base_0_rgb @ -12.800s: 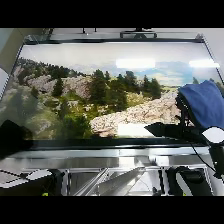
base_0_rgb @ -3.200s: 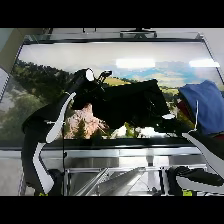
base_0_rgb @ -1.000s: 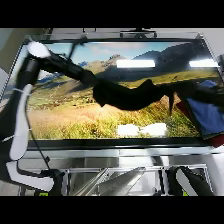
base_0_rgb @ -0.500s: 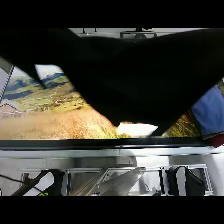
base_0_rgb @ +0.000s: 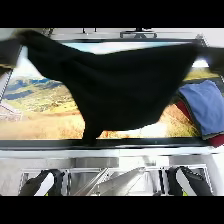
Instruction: Fold the shirts.
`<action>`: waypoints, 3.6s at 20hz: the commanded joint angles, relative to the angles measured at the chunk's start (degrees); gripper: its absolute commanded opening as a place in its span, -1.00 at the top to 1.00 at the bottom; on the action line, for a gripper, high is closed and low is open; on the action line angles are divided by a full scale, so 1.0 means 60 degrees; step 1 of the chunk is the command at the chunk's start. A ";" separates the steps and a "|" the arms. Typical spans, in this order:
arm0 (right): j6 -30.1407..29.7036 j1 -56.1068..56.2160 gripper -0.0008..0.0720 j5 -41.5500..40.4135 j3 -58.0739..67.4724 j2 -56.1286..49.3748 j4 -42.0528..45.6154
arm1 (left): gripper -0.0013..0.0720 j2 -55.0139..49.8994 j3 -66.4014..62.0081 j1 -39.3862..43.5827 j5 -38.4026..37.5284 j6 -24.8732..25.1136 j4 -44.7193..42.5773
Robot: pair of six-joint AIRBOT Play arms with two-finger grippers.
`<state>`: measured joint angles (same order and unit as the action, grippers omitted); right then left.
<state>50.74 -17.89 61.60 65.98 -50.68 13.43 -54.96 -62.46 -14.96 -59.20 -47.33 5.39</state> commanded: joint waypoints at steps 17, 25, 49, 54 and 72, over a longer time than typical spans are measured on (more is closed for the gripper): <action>0.0280 -0.1592 -0.21 0.1388 0.0168 -0.6426 0.4488 | -0.92 -0.4335 0.0936 0.0535 -0.4251 -0.2998 -0.7708; 0.0007 -0.0226 -0.21 0.1778 0.0171 -0.7887 0.4492 | -0.92 -0.3319 0.5202 0.2310 -0.2277 -0.2663 -0.8102; -0.0922 -0.0856 0.94 0.4845 0.1847 -0.3894 -0.3923 | 0.90 0.0226 -0.1483 0.1592 -0.1912 -0.3136 -0.7402; -0.1486 -0.1836 0.94 0.2142 0.2306 0.0073 -0.4743 | 0.89 0.2047 -0.6033 -0.1402 -0.2007 -0.2703 -0.7384; -0.1096 0.1639 0.94 -0.2958 0.0080 -0.3938 0.1155 | 0.89 -0.6976 -0.8859 0.2255 -0.1778 -0.1614 -0.8200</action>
<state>43.81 -10.96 53.47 68.64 -63.83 15.90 -85.38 -115.35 -4.05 -72.03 -57.08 -41.63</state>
